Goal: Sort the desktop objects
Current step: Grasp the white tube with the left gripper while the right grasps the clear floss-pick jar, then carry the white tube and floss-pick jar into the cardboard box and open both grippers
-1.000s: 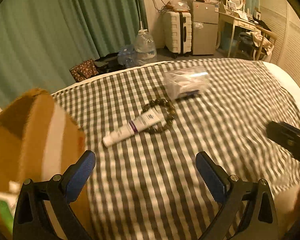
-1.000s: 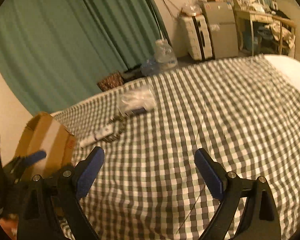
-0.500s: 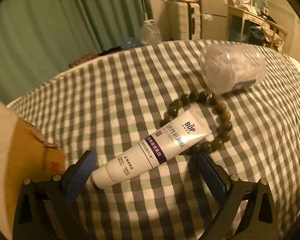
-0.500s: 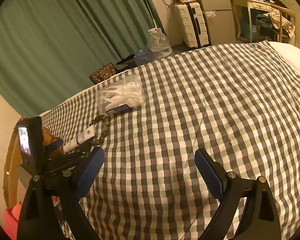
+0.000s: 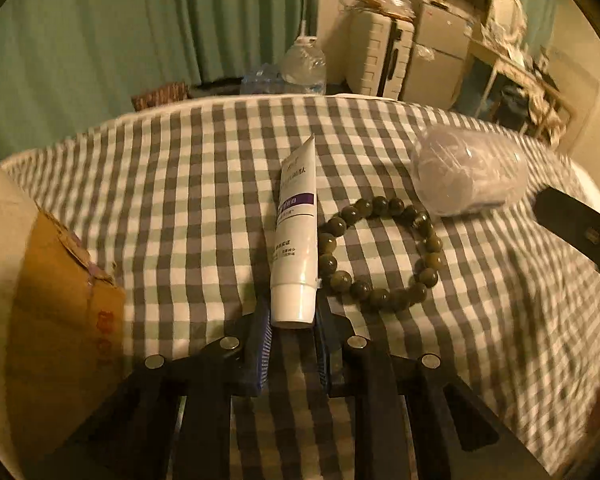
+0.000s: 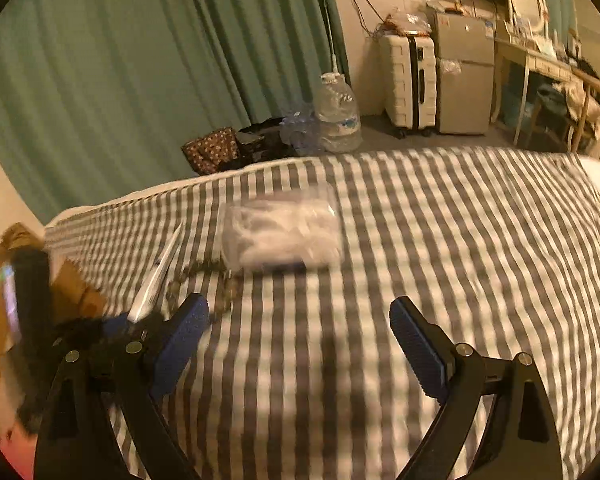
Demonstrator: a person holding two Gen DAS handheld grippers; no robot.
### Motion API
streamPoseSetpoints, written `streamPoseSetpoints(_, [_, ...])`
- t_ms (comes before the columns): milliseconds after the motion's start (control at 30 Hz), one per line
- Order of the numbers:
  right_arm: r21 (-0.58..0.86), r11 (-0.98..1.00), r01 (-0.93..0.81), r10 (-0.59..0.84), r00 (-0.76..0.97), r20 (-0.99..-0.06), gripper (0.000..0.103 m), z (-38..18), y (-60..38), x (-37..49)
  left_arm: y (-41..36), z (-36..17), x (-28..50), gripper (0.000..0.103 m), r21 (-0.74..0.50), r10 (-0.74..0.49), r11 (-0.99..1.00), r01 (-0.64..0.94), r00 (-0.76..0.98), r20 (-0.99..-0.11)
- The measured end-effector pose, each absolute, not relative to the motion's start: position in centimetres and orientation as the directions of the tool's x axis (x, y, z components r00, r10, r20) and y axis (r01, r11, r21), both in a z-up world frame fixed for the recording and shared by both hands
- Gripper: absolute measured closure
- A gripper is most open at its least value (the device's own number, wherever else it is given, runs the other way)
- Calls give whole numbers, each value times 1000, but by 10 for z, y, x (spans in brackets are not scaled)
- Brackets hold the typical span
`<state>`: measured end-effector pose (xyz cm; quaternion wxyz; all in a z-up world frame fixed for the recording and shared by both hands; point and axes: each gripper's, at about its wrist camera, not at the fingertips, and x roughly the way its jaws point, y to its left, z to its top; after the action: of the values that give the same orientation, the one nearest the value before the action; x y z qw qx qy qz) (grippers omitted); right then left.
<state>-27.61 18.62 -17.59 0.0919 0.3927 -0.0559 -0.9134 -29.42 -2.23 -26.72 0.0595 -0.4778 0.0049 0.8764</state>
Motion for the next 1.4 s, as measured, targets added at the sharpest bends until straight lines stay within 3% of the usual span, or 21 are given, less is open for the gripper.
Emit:
streamPoseSetpoints(133, [145, -980, 139, -201, -678, -707, 11, -179, 171, -303, -42, -264, -302, 84, -111, 136, -991, -79, -543, -829])
streamPoseSetpoints(333, [14, -980, 200, -153, -704, -694, 11, -181, 149, -322, -37, -270, -304, 84, -76, 111, -993, -85, -566, -817])
streamPoseSetpoints(600, [188, -960, 207, -278, -647, -710, 9, -197, 159, -335, -28, -275, -313, 84, -74, 110, -993, -87, -573, -812])
streamPoseSetpoints(800, [85, -973, 216, -211, -666, -715, 9, -200, 145, -321, -18, -274, -314, 84, -28, 81, -995, -99, -589, -804])
streamPoseSetpoints(967, [55, -981, 188, -165, -647, -744, 9, -215, 138, -327, -21, -273, -318, 84, -71, 107, -994, -85, -583, -805])
streamPoseSetpoints(1400, [144, -983, 112, -182, -593, -784, 12, -203, 187, -276, -47, -253, -294, 84, -232, 240, -969, -87, -562, -792])
